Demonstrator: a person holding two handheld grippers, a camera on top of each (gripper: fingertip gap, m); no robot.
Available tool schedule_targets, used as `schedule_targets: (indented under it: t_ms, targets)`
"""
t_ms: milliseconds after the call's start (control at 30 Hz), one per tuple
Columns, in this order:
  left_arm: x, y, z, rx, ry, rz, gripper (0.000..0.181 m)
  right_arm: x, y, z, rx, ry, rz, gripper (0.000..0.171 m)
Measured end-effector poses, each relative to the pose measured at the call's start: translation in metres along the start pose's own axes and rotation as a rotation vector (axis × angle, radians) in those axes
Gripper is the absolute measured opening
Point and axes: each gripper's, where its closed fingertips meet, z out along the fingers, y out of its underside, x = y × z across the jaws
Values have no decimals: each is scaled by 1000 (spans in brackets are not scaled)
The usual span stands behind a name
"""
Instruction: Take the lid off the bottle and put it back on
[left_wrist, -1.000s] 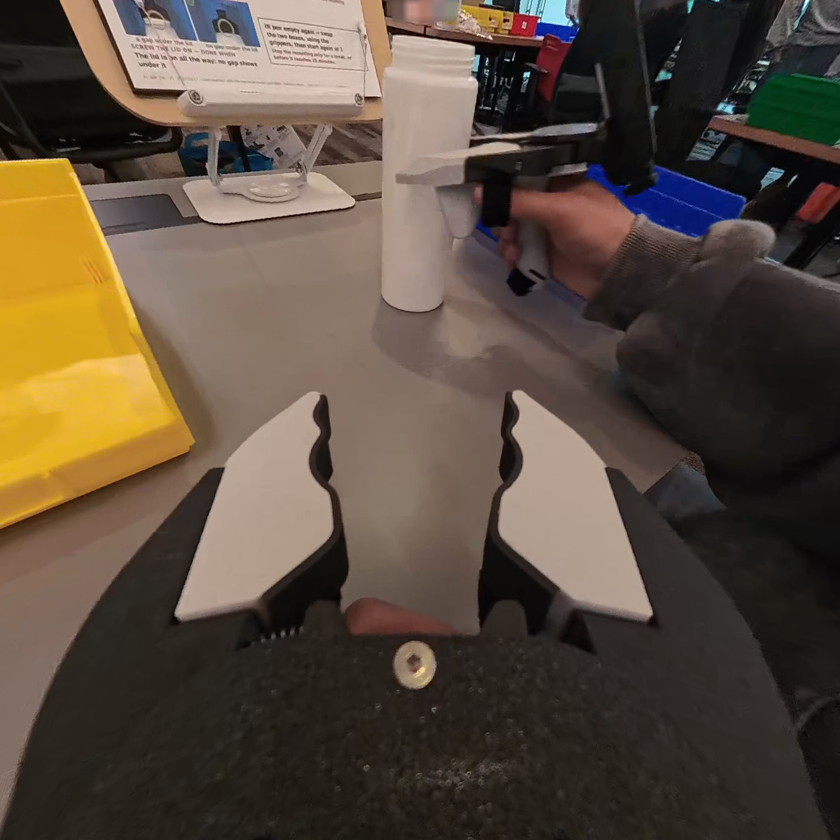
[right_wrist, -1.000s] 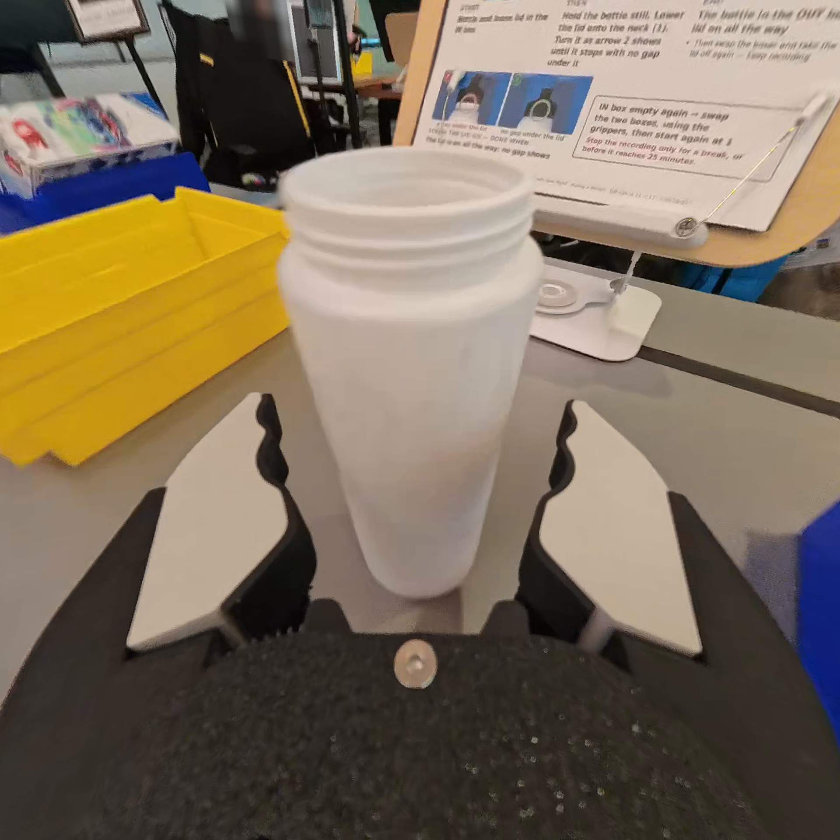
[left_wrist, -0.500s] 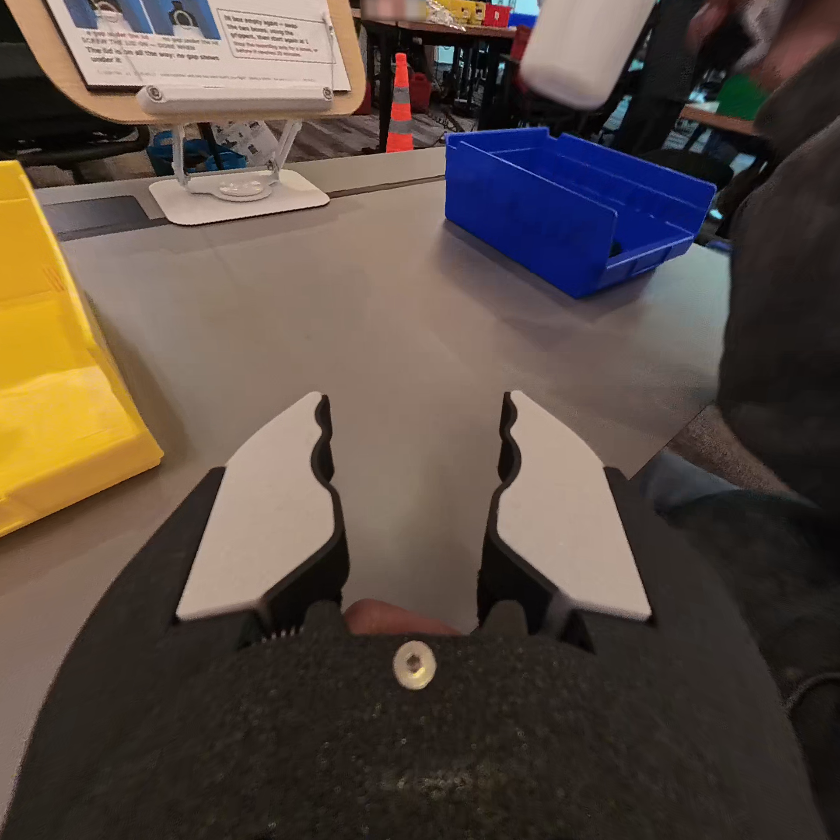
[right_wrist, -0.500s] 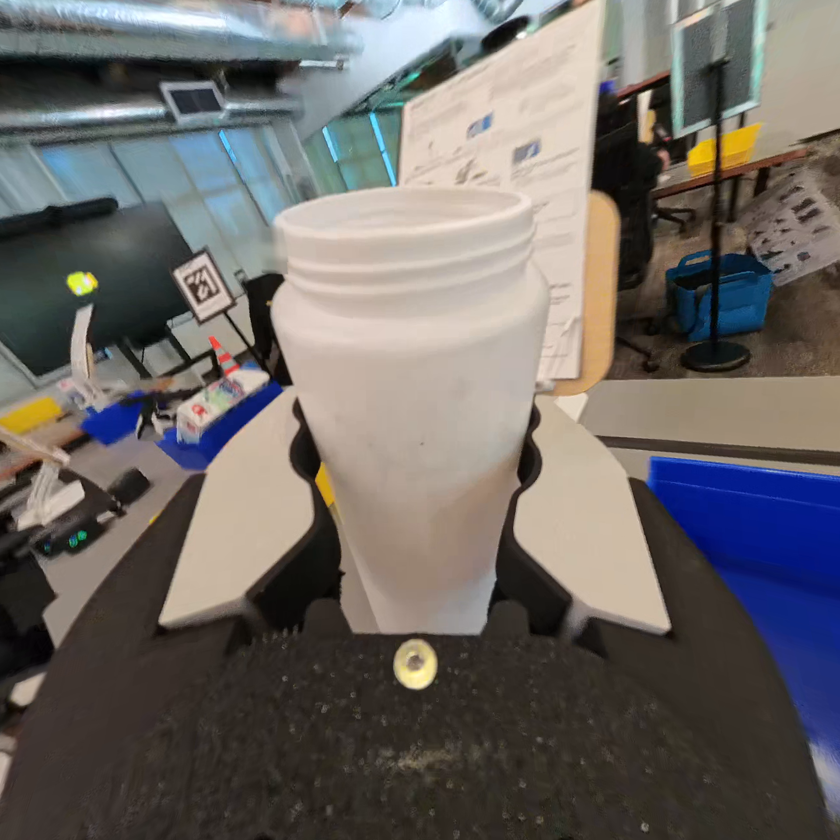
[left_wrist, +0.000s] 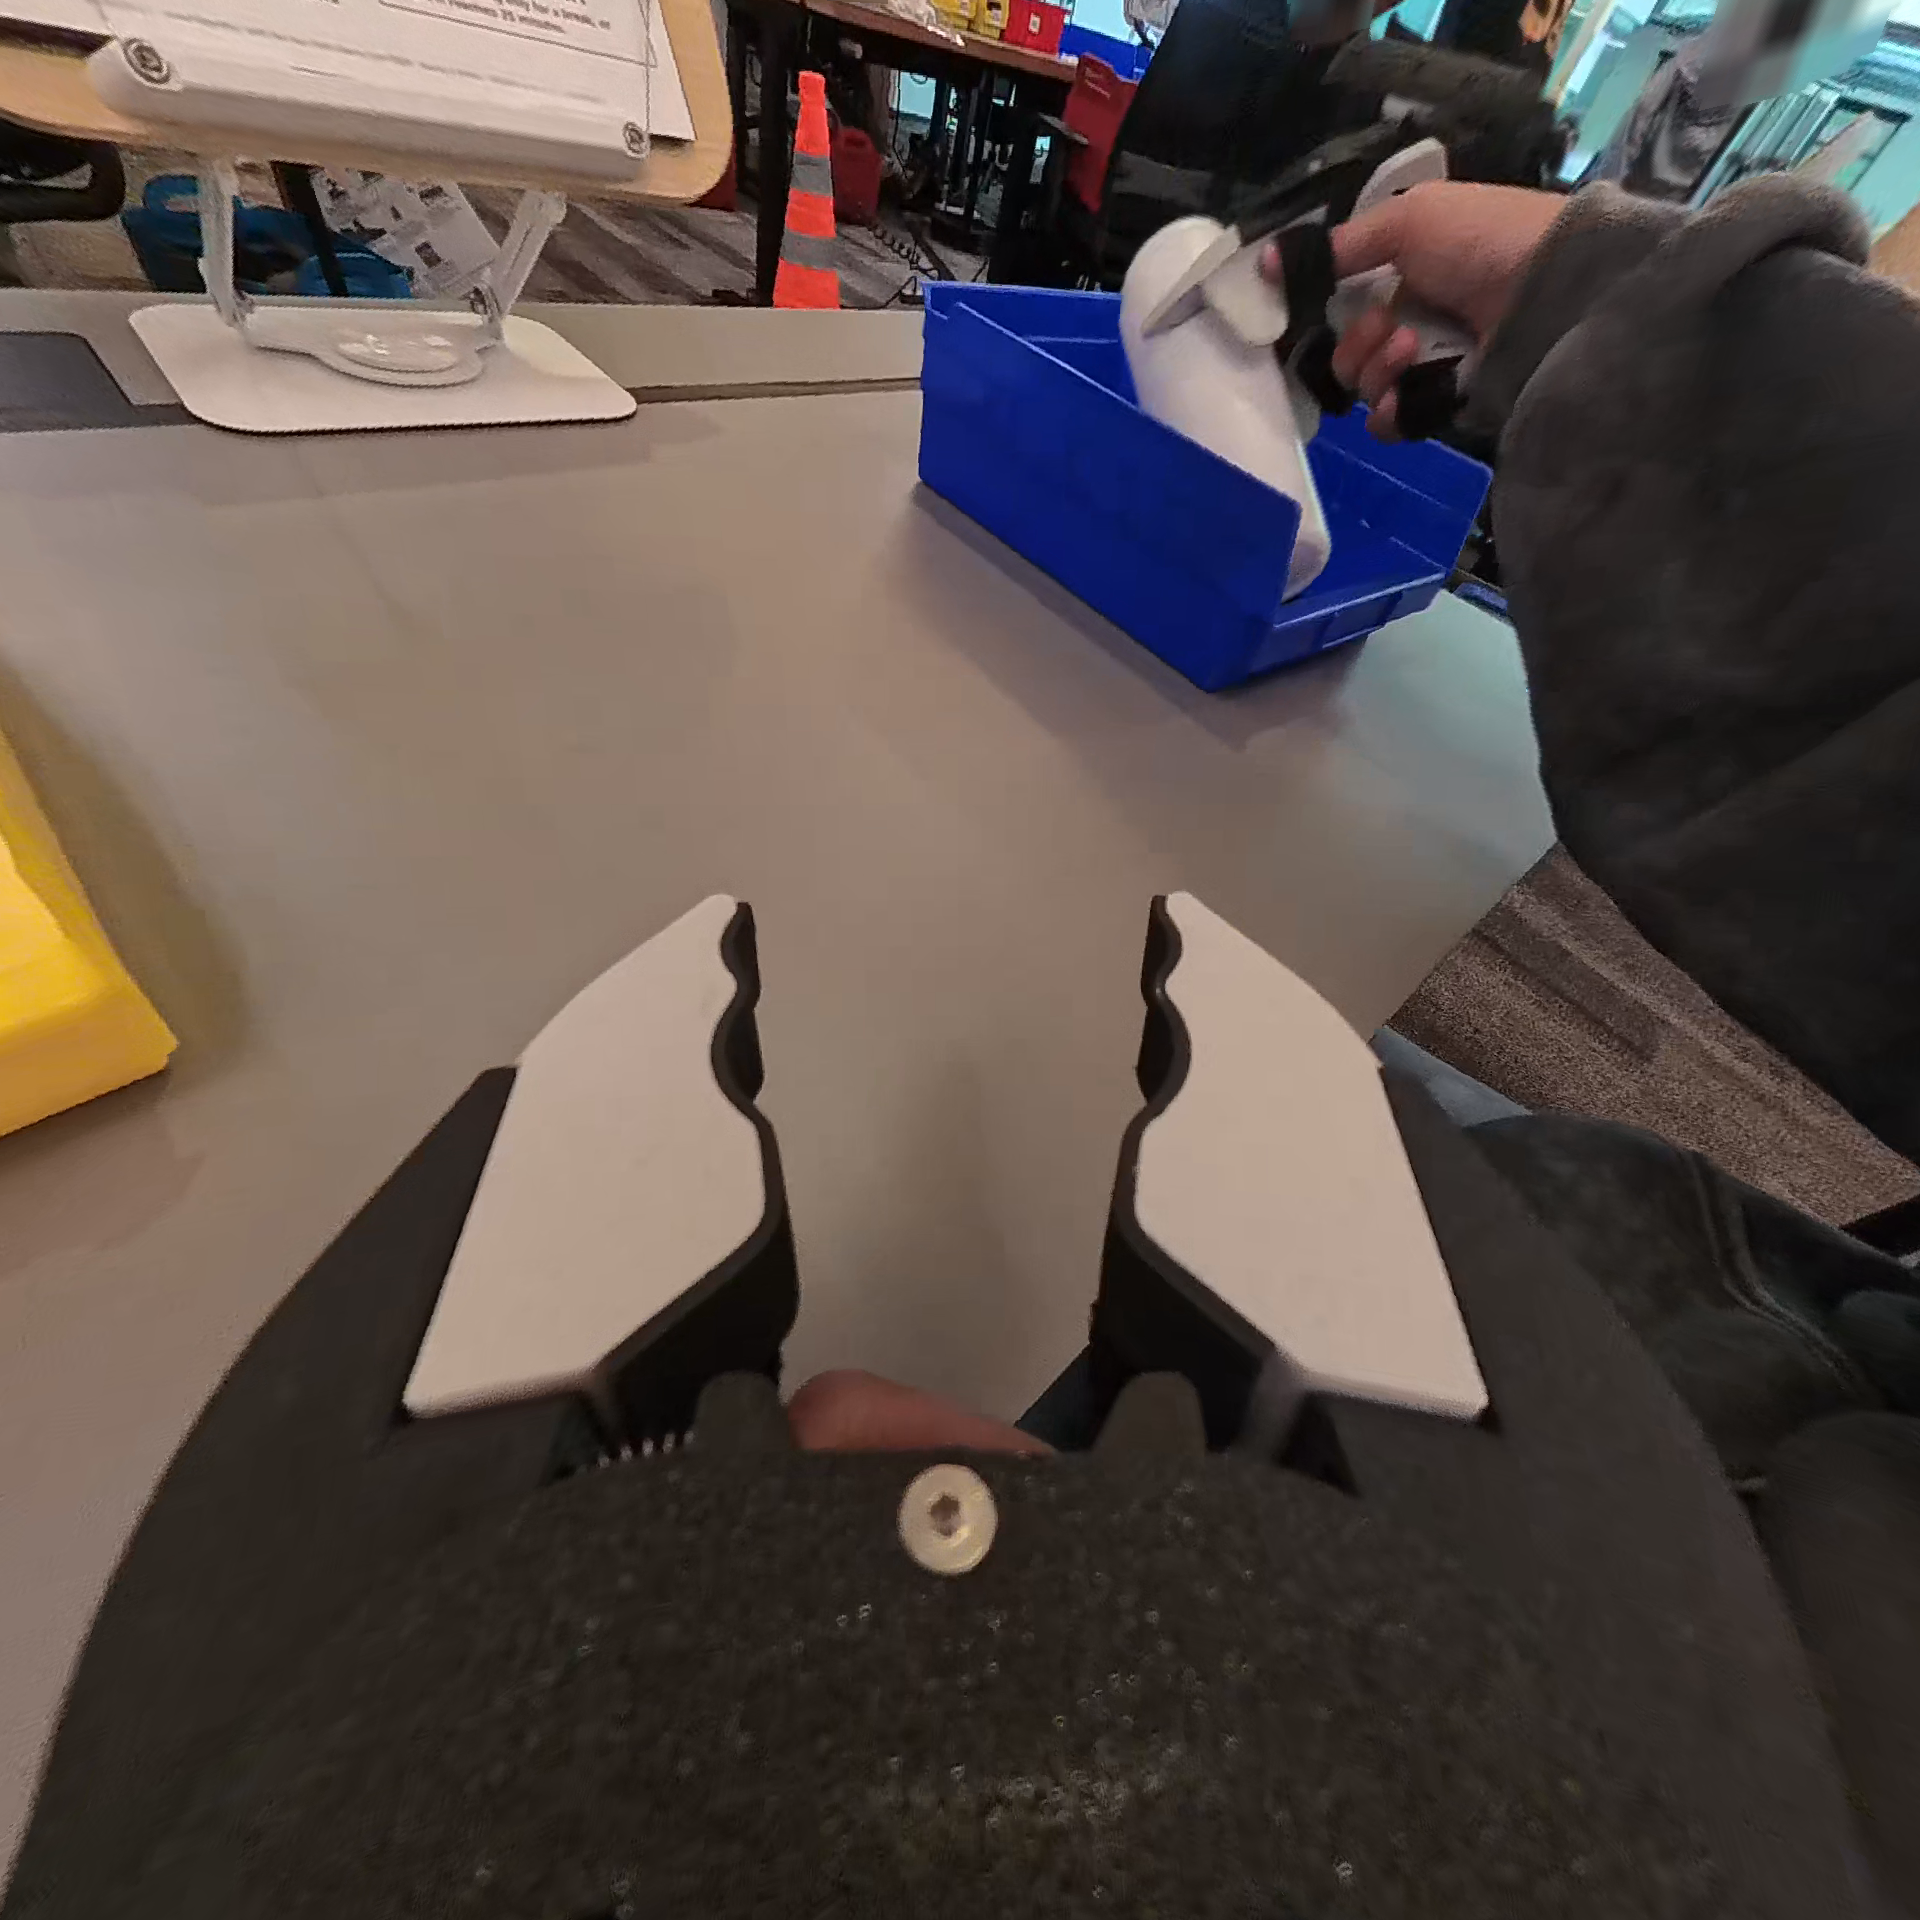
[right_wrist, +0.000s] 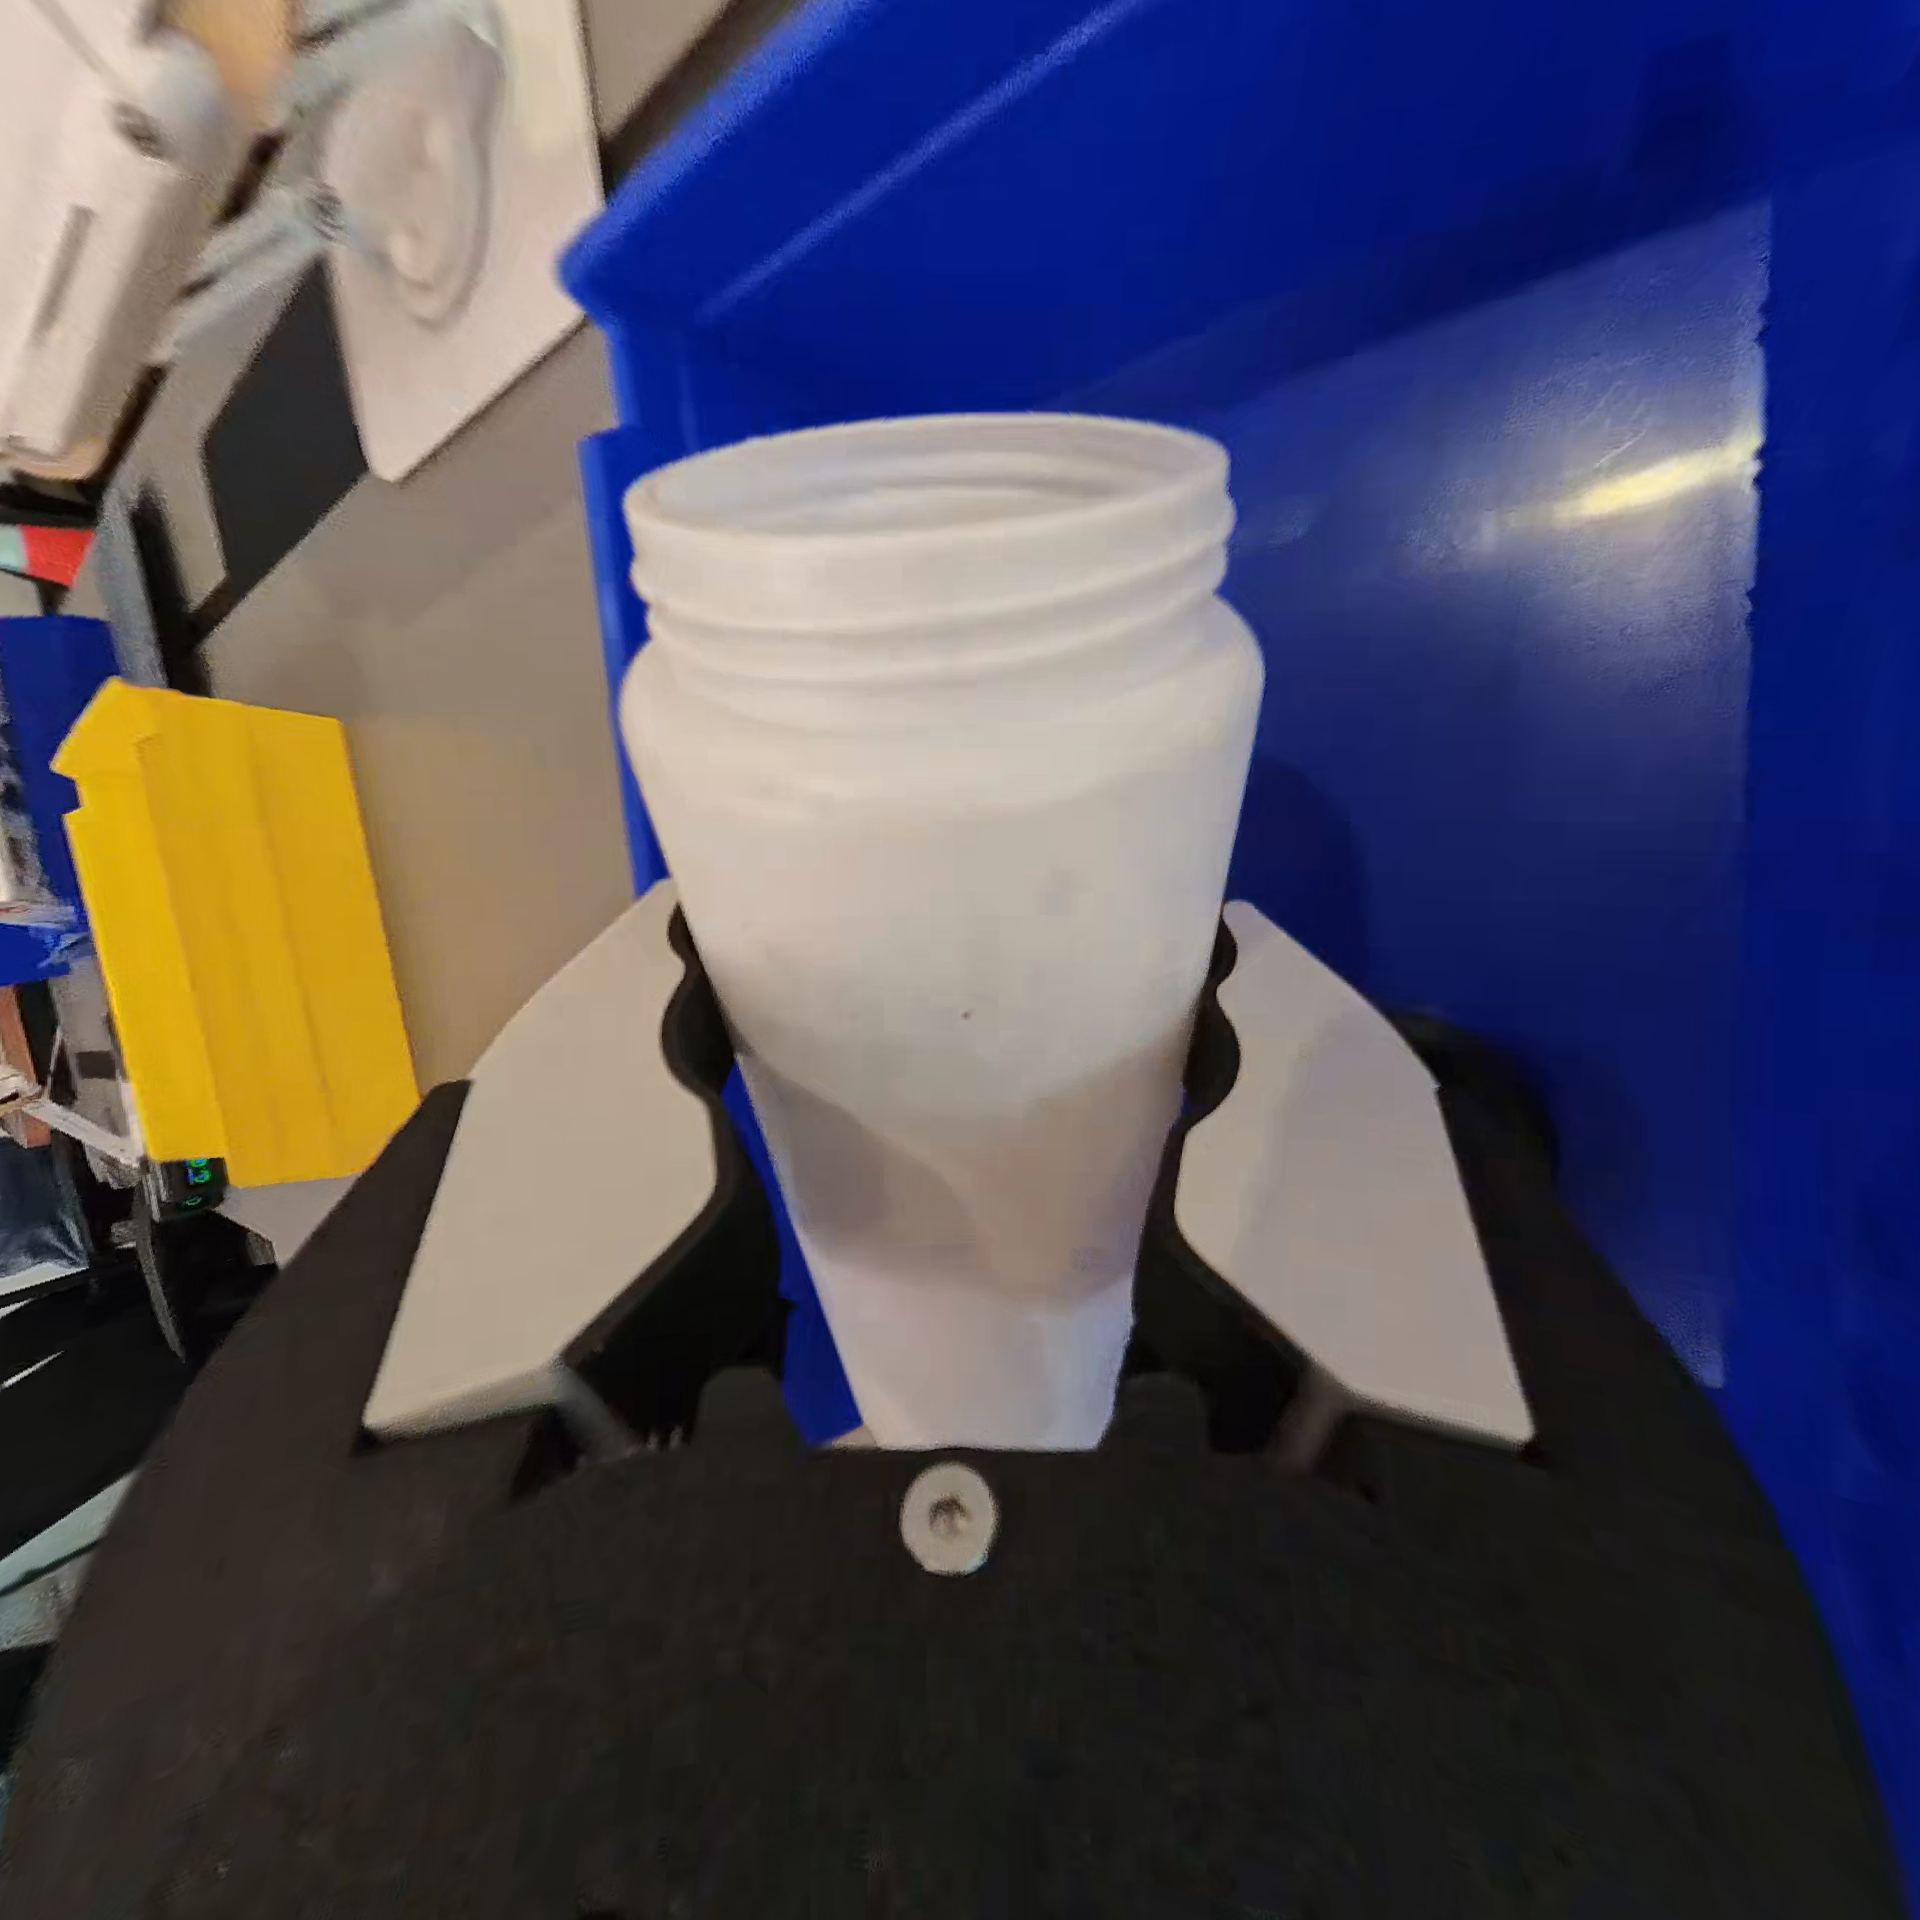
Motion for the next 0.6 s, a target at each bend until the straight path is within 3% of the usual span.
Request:
schedule_targets:
  t_ms: [300, 600]
  targets:
    - [-5, 3, -5, -10, -20, -9, 70, 42, -2, 61, -177, 193, 153, 87]
    - [-13, 2, -11, 3, -73, -16, 76, 32, -9, 57, -144, 133, 96, 92]
